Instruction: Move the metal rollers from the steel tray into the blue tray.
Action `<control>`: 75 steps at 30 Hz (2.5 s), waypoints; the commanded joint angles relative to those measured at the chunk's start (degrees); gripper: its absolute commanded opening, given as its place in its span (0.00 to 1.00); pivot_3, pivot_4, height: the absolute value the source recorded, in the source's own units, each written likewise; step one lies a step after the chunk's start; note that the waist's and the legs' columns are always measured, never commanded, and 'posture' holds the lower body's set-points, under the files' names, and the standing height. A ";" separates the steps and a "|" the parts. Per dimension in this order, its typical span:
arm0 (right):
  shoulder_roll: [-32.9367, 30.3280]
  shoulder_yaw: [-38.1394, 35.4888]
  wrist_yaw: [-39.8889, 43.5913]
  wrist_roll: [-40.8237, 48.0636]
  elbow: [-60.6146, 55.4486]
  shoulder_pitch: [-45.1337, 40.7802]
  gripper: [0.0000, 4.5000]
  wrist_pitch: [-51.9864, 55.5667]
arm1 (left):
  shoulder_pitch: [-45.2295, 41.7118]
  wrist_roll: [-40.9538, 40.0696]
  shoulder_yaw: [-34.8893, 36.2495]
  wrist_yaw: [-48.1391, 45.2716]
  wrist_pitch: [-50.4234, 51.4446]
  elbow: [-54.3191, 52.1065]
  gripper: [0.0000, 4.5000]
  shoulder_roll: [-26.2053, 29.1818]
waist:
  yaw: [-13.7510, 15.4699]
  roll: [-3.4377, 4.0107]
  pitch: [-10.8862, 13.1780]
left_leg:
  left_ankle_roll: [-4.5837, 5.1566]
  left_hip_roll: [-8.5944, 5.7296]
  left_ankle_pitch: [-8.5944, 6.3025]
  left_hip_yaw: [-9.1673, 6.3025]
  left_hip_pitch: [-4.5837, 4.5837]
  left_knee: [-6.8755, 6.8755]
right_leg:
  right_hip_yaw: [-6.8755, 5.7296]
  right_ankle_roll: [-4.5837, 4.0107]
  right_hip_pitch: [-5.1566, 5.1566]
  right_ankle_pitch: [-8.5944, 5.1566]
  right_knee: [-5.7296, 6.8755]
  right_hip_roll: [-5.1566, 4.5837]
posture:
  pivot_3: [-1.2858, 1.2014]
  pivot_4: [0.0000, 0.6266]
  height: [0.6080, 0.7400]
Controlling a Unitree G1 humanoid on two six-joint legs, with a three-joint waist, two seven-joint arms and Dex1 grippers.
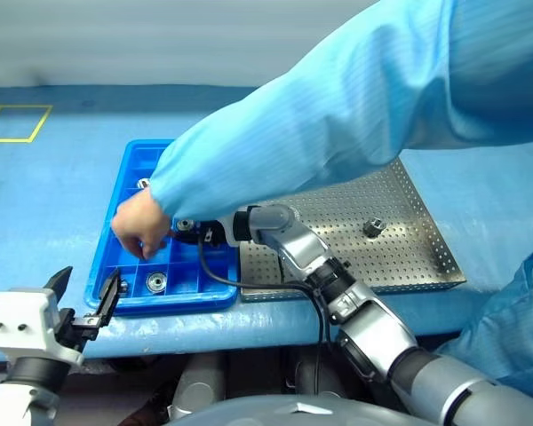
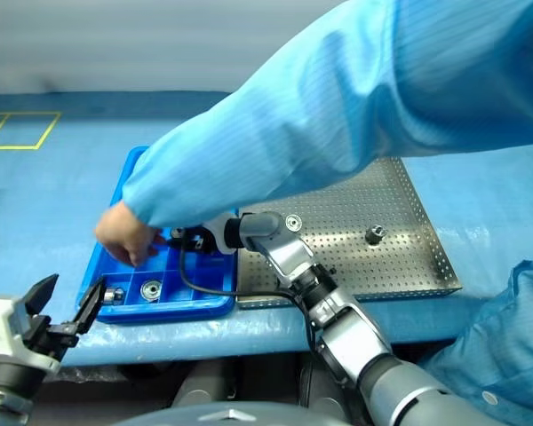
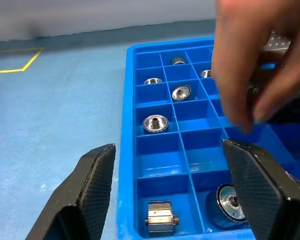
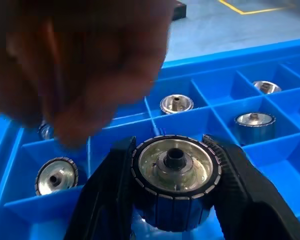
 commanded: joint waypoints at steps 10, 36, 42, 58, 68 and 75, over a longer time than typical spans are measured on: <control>6.09 -5.88 -0.19 -1.27 19.02 -7.58 0.39 -10.19 | -1.50 0.29 -0.79 1.60 1.39 -2.18 0.83 1.55 | 0.19 0.05 0.03 | -0.11 0.00 -0.03 -0.22 0.02 -0.06 | -0.24 -0.17 0.08 -0.10 0.01 0.02 | 0.65 0.24 1.00; -17.96 -12.35 -11.89 -4.30 -36.63 17.77 0.80 13.97 | -32.91 0.69 -17.80 -2.88 12.34 13.18 0.83 10.32 | -1.76 0.34 0.05 | -0.42 -0.10 0.13 -0.55 -0.02 -0.01 | -0.44 -0.40 0.20 -0.04 0.14 0.05 | 0.50 0.24 1.00; -23.89 -12.35 -12.90 -4.11 -50.39 26.76 0.80 21.25 | -45.21 1.46 -22.49 -7.24 13.36 25.47 0.83 11.48 | -6.37 0.37 0.03 | -0.41 -0.12 0.12 -0.47 -0.02 -0.02 | -0.30 -0.26 0.16 0.14 0.13 0.07 | 0.45 0.24 1.00; -21.55 -13.66 -18.61 -2.04 -50.68 31.65 0.80 21.57 | -62.48 11.15 -33.51 -11.30 12.63 46.28 0.83 8.41 | -16.04 0.36 0.02 | -0.36 -0.18 0.13 -0.42 -0.01 0.09 | 0.14 0.55 0.16 0.34 0.14 0.15 | 0.40 0.24 1.00; -21.81 -13.11 -19.42 -2.26 -51.10 31.98 0.80 21.00 | -67.47 18.72 -38.82 -10.10 15.04 55.51 0.83 5.87 | -17.79 0.36 0.02 | -0.32 -0.21 0.12 -0.44 0.02 0.10 | 0.31 0.67 0.14 0.40 0.14 0.15 | 0.40 0.24 1.00; -21.53 -12.40 -19.82 -2.37 -50.44 32.08 0.80 21.10 | -70.11 21.95 -38.96 -7.76 12.13 62.99 0.83 0.91 | -17.71 0.39 -0.01 | -0.30 -0.23 0.14 -0.41 0.04 0.11 | 0.38 0.74 0.14 0.44 0.15 0.14 | 0.40 0.24 1.00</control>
